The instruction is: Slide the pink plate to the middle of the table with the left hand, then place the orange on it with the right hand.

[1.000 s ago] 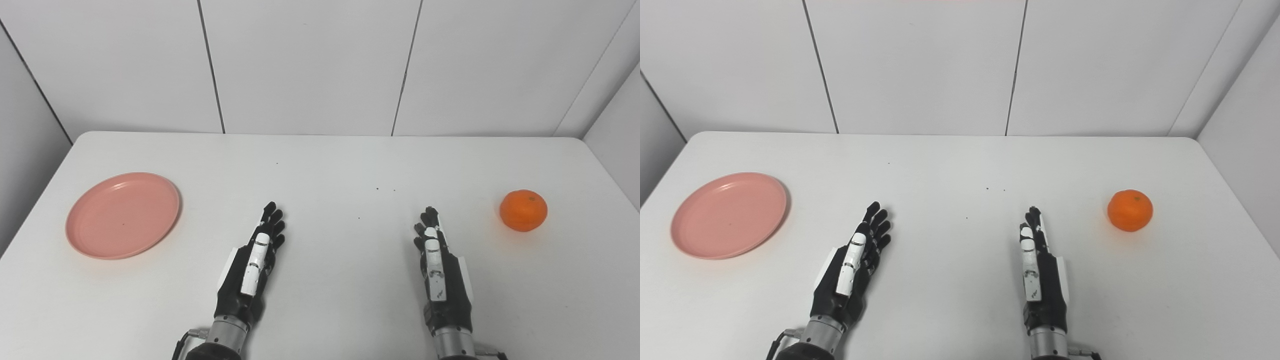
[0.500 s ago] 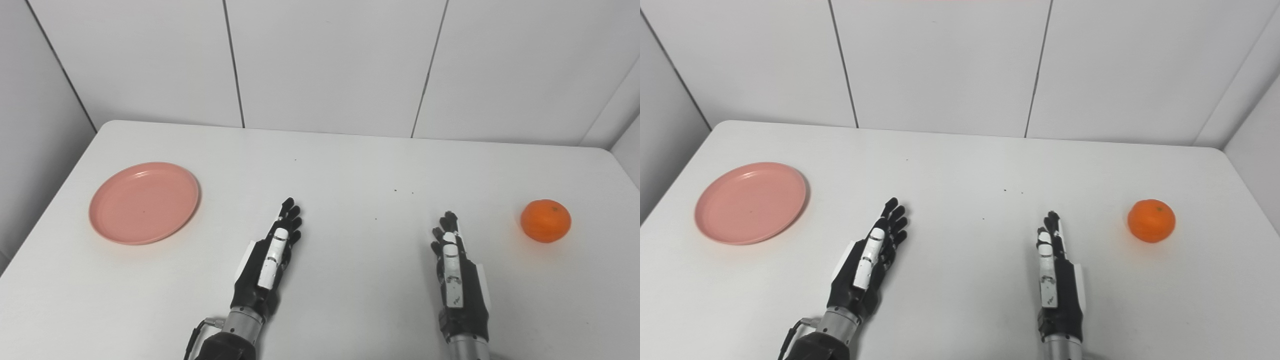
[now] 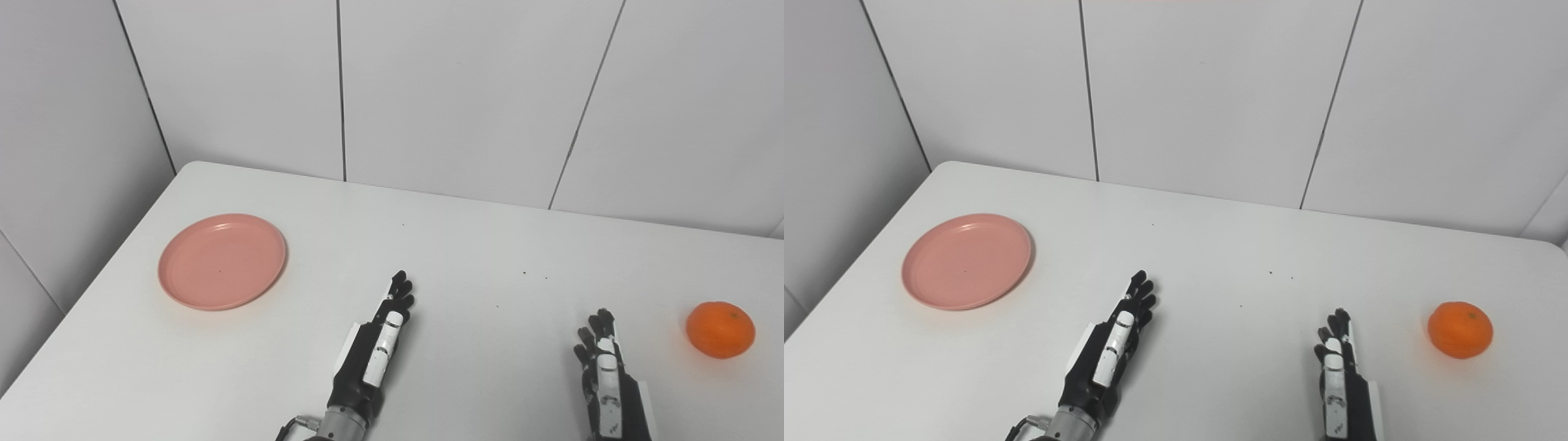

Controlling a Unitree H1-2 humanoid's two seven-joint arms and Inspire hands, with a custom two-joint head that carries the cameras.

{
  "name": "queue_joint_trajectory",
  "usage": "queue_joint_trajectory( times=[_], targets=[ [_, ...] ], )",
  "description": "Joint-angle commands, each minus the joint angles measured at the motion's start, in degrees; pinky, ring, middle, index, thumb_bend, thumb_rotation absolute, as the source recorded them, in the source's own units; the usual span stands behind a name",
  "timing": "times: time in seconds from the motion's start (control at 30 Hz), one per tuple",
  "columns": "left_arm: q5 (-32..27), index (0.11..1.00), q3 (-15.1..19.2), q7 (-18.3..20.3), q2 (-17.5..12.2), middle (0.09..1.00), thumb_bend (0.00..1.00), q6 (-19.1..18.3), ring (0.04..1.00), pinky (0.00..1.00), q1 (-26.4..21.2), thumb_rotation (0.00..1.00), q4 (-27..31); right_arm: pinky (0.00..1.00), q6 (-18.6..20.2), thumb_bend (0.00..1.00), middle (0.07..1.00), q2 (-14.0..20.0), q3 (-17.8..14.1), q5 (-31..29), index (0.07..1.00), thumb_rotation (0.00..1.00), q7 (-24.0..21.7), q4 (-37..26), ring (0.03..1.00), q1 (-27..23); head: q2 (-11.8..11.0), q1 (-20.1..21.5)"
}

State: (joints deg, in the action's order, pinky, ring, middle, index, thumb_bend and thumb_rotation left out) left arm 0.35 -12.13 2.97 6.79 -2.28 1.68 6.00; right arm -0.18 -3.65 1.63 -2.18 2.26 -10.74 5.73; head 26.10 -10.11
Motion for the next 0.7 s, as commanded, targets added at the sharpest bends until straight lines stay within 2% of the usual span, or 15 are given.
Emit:
queue_joint_trajectory(
  times=[0.0,0.2,0.67],
  targets=[
    [0.5,1.000,-1.0,0.2,1.1,1.000,0.42,0.5,0.987,0.98,-0.1,1.00,-0.2,0.98,-3.3,0.24,0.979,0.2,-0.3,-0.7,0.988,1.00,-0.7,-0.8,0.964,-0.3,-0.2,-0.3],
    [1.3,0.995,-1.1,-0.2,1.4,0.993,0.42,1.0,0.979,0.98,0.1,1.00,-0.6,0.99,-2.2,0.22,0.982,0.1,-0.3,-1.3,0.988,1.00,-0.9,-1.3,0.965,-0.2,-0.8,-0.2],
    [1.4,0.997,-1.0,-0.2,1.7,0.997,0.41,1.2,0.981,0.98,0.1,1.00,-0.8,0.99,-2.3,0.20,0.980,0.5,0.0,-0.6,0.990,1.00,-1.1,-1.6,0.967,0.1,-0.4,-0.5]
  ],
)
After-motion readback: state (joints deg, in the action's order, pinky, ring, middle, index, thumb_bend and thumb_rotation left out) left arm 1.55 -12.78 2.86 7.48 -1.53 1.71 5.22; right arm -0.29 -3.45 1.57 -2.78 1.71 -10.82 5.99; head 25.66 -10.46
